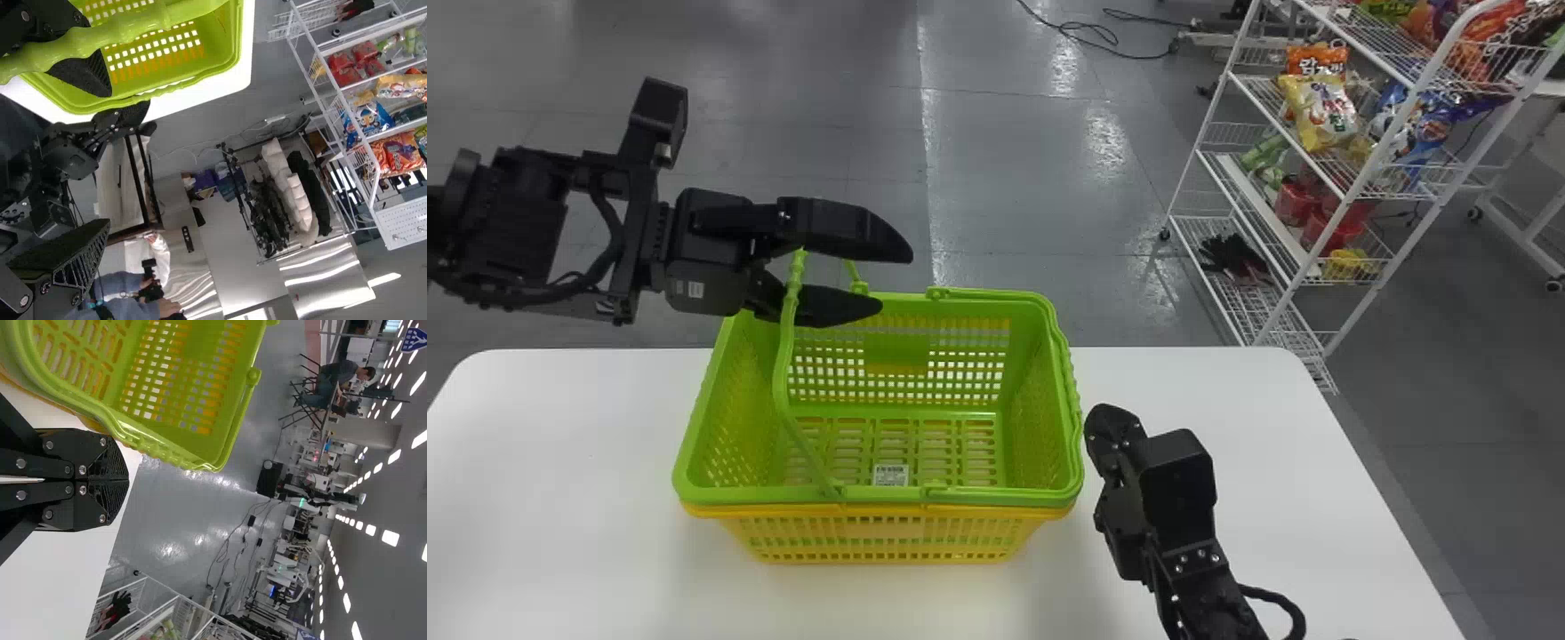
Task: Grasp handle with right gripper to insert into left gripper then lift and swing left to center
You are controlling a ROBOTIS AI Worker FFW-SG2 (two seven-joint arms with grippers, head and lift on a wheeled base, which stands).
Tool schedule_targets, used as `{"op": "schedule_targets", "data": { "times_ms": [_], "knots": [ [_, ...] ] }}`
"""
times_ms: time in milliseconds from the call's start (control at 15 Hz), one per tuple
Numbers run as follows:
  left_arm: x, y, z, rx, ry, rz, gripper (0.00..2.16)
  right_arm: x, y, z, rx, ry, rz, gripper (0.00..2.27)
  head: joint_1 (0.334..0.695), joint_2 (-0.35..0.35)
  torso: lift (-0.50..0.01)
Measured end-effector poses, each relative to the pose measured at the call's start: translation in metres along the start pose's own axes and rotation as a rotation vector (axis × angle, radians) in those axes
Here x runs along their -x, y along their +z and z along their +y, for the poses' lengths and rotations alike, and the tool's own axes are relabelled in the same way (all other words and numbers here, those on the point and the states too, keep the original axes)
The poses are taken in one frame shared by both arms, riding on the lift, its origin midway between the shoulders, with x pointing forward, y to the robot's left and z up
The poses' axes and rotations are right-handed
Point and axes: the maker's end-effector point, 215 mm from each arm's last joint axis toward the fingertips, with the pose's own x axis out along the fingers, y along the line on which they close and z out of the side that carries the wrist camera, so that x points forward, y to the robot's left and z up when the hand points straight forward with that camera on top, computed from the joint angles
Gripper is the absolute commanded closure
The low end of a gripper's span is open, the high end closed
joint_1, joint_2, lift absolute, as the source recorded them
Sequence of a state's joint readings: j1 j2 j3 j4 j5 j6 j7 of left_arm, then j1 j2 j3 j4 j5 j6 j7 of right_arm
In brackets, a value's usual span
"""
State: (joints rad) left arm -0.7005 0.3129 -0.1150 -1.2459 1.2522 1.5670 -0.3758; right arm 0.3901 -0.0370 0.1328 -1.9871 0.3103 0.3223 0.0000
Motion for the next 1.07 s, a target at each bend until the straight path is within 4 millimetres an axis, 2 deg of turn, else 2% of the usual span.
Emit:
{"op": "schedule_targets", "data": {
  "times_ms": [600,1067],
  "knots": [
    [-0.001,-0.004,0.001,0.012,-0.009,0.002,0.16,-0.002,-0.01,0.0,0.018,0.006,0.028,2.22,0.695,-0.159,-0.093],
    [-0.001,-0.007,0.001,0.021,-0.022,0.002,0.16,-0.004,0.001,0.012,0.01,0.024,0.011,2.22,0.695,-0.144,-0.093]
  ]
}}
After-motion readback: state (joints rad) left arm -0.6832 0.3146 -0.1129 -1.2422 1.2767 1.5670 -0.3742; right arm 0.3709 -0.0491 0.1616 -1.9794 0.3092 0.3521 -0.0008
